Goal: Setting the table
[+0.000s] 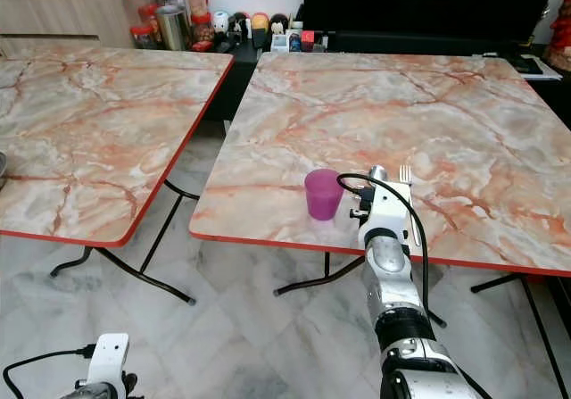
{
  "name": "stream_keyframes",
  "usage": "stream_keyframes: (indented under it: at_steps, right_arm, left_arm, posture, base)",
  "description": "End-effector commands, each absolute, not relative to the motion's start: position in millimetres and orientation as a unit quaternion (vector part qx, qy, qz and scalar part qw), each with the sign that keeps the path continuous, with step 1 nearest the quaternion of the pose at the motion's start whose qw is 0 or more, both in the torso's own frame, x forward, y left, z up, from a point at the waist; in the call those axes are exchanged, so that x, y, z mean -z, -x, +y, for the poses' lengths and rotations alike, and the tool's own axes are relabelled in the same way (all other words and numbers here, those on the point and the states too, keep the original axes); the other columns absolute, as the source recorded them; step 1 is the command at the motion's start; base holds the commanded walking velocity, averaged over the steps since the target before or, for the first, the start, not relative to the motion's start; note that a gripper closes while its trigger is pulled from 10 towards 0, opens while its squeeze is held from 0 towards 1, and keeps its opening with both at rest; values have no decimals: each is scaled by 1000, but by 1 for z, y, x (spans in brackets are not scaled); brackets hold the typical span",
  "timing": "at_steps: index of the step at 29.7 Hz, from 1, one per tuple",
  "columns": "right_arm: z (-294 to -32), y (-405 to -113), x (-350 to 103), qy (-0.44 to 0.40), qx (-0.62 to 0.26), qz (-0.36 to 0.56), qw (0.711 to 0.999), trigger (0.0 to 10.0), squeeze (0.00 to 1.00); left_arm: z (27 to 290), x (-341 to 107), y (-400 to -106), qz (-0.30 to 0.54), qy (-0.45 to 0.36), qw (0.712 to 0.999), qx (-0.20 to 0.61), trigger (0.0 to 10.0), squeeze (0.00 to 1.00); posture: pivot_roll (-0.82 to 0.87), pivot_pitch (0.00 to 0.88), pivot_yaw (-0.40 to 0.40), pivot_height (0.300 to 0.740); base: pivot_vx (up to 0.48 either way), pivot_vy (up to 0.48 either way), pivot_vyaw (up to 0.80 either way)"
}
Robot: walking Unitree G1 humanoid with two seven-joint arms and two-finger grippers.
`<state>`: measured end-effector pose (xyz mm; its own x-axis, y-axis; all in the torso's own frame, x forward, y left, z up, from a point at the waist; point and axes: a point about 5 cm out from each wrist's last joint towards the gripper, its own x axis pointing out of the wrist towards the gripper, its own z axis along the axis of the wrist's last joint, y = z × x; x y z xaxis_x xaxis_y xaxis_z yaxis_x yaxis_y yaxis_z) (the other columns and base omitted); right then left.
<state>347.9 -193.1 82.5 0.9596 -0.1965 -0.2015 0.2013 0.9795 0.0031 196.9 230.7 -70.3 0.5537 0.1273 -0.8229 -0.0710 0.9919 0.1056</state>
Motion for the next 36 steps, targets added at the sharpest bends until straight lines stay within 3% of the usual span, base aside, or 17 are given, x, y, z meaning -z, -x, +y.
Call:
stream_keyframes:
  at_steps: [1,7,18,24,25,26,27,36]
  right_arm:
    - [-194,-350,-85,-18,107,96,989,10000,0]
    - [-196,-353,-88,-32,112,91,989,10000,0]
    - [-191,-355,-91,-28,105,81,991,10000,0]
    - [-189,-354,-89,-21,94,88,991,10000,0]
    - [-189,-353,-87,-21,92,91,991,10000,808]
    - [-188,-352,-86,-22,90,92,991,10000,965]
    - [-187,-352,-85,-27,86,94,992,10000,1000]
    - [-185,-352,-84,-24,69,113,991,10000,1000]
  left_arm:
    - [231,71,-195,469,-34,881,-56,10000,0]
    - [231,71,-196,468,-32,881,-56,10000,0]
    - [231,70,-197,469,-31,881,-58,10000,0]
    - [231,70,-197,468,-29,881,-59,10000,0]
    - [231,70,-197,468,-29,881,-59,10000,0]
    - [231,70,-197,468,-29,881,-58,10000,0]
    - [231,70,-197,468,-30,881,-58,10000,0]
    - [231,70,-197,470,-29,881,-57,10000,0]
  posture:
    - [4,0,13,740]
    - [4,0,14,740]
    - [9,0,14,740]
    - [9,0,14,740]
    - [9,0,14,740]
    - [9,0,14,740]
    - [9,0,14,740]
    - [8,0,17,740]
  base:
    - [311,0,0]
    - [322,0,-573]
    - [312,0,0]
    - [0,0,0]
    - [0,0,0]
    - [0,0,0]
    - [0,0,0]
    - [0,0,0]
